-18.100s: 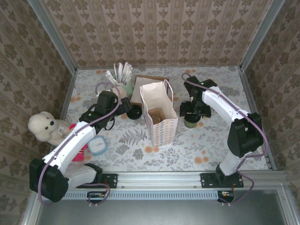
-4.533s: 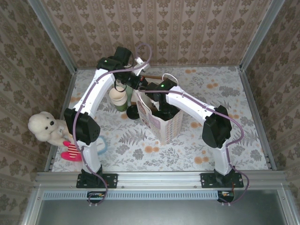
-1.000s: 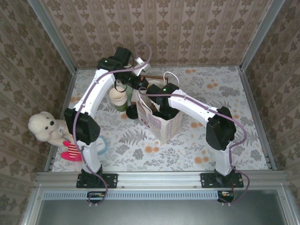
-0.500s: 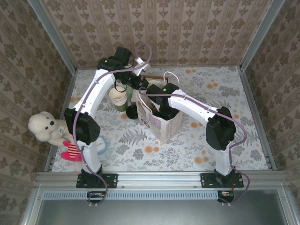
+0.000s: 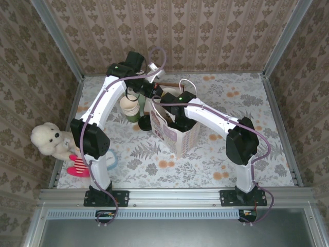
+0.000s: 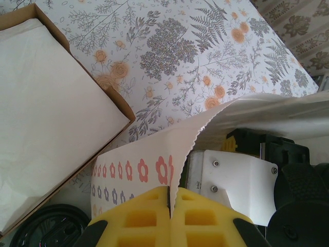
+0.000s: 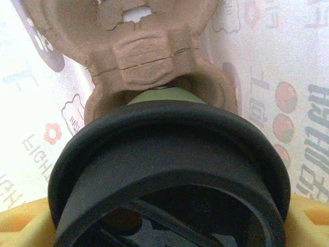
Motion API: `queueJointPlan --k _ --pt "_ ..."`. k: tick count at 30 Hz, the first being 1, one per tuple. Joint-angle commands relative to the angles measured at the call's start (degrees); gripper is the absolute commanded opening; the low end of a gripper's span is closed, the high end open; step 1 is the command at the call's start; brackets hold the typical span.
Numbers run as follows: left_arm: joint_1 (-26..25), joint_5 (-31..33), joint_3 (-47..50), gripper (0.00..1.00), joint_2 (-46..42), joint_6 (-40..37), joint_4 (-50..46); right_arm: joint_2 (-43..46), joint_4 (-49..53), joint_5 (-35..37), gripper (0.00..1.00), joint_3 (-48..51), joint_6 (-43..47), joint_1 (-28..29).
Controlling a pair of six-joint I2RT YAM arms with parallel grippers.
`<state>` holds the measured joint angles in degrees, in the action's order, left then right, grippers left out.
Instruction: Pack the takeout coffee
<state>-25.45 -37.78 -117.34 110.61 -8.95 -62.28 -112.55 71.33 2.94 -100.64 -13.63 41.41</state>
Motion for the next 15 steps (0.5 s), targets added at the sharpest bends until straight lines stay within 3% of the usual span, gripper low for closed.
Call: queueJointPlan --k 1,15 --pt "-0.1 -2.5 0.7 0.00 -0.6 0.6 0.8 -1.3 0.0 3.3 0.59 1.1 -0.6 -0.2" --pt "0.1 -2.9 -0.1 0.00 -0.3 0.6 -0.1 -3.4 2.2 3.9 0.59 0.4 -1.0 -0.2"
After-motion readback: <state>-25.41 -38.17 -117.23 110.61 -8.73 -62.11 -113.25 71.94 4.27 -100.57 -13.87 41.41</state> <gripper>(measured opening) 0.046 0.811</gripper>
